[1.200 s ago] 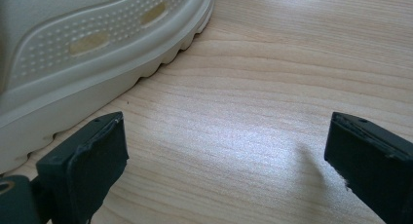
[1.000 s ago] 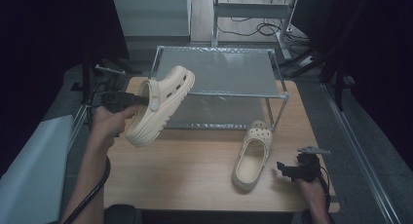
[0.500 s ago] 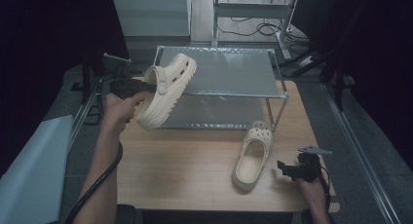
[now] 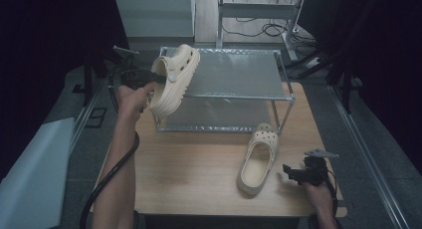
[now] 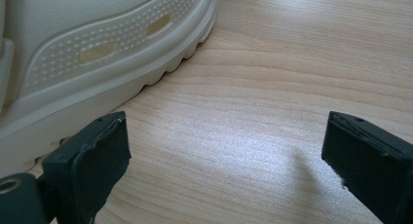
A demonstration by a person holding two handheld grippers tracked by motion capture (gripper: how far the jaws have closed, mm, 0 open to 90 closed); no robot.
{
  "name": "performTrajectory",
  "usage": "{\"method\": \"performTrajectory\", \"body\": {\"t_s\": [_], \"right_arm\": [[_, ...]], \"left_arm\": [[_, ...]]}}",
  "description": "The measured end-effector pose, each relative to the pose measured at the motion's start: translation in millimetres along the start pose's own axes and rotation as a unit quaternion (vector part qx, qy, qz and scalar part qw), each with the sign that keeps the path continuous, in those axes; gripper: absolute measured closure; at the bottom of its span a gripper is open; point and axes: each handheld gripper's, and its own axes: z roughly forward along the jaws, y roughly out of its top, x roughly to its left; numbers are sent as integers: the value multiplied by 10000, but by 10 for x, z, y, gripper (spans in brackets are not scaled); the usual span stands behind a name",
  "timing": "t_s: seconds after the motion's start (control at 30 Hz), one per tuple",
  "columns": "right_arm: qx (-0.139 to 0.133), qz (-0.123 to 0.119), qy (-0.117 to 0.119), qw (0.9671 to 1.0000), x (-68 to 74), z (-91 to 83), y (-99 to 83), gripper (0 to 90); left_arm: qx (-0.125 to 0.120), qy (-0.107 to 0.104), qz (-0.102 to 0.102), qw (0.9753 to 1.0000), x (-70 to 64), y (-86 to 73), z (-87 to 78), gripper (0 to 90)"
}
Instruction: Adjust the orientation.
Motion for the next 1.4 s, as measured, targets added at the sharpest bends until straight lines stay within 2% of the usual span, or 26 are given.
{"method": "performTrajectory", "body": {"t_s": [0.33,0.6,0.8,0.97,1.1,1.23,1.4], "right_arm": [[-1,29,20,10000,-7,0,-1,33],[9,1,14,10000,-22,-3,-2,37],[2,26,-25,10000,-60,-18,-3,41],[3,20,-12,10000,-60,-16,-2,42],[-7,-29,-26,10000,-52,-9,-3,42],[-5,-24,-25,10000,-53,-8,-4,43],[1,-32,-19,10000,-53,-6,-4,44]], "left_arm": [[-327,130,-130,9993,-25,207,150,761],[-527,245,-280,9979,18,335,251,761],[-754,424,-347,9956,27,400,323,761],[-877,626,-312,9937,6,448,388,760],[-948,783,-286,9920,-19,471,442,758],[-894,839,-310,9920,-18,470,518,754],[-946,825,-345,9915,-32,463,555,722]]}}
